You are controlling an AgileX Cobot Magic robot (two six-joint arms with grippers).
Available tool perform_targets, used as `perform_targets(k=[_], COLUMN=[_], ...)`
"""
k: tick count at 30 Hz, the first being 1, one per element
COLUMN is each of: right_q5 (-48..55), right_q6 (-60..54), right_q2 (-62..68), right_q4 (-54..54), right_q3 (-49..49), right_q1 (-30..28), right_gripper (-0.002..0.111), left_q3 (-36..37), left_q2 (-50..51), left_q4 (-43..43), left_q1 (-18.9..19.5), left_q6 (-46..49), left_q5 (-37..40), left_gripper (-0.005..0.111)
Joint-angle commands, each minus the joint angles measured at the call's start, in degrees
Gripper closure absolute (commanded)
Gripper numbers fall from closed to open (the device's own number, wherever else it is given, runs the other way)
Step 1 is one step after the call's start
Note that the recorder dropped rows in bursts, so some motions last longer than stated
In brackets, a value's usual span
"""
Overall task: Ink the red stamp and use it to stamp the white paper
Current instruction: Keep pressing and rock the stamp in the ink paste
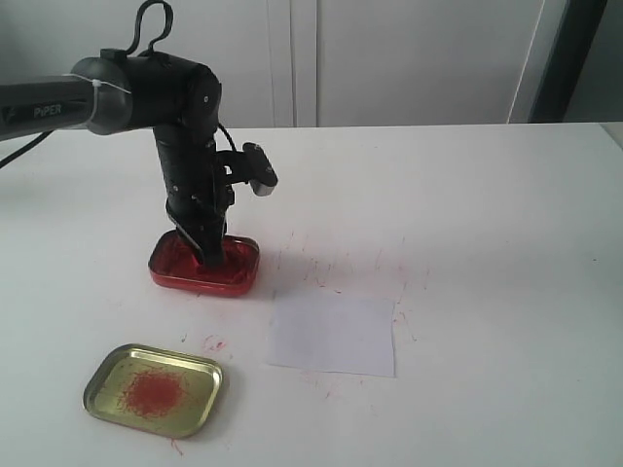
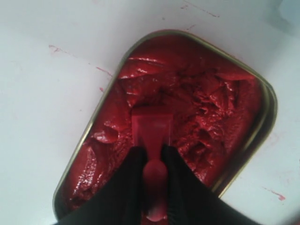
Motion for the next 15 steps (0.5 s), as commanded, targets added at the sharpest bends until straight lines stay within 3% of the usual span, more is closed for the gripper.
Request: perform_targets(k=[1, 15], right_q5=[-0.92, -0.92], right_q6=[0.28, 0.28], right_q2=[-0.29, -0.29], right_q4=[-0.32, -0.32], right_q3=[0.28, 0.28], right_q1=[-0.27, -0.27], right_gripper=[0.108, 0.108], left_q3=[-0.39, -0.39], left_q2=[-0.59, -0.59], left_q4=[0.27, 5.64], left_q1=[-0.34, -3.39], left_q6=[-2.32, -5.96], left_q5=[0.55, -0.7], left_gripper=[0.107, 0.107])
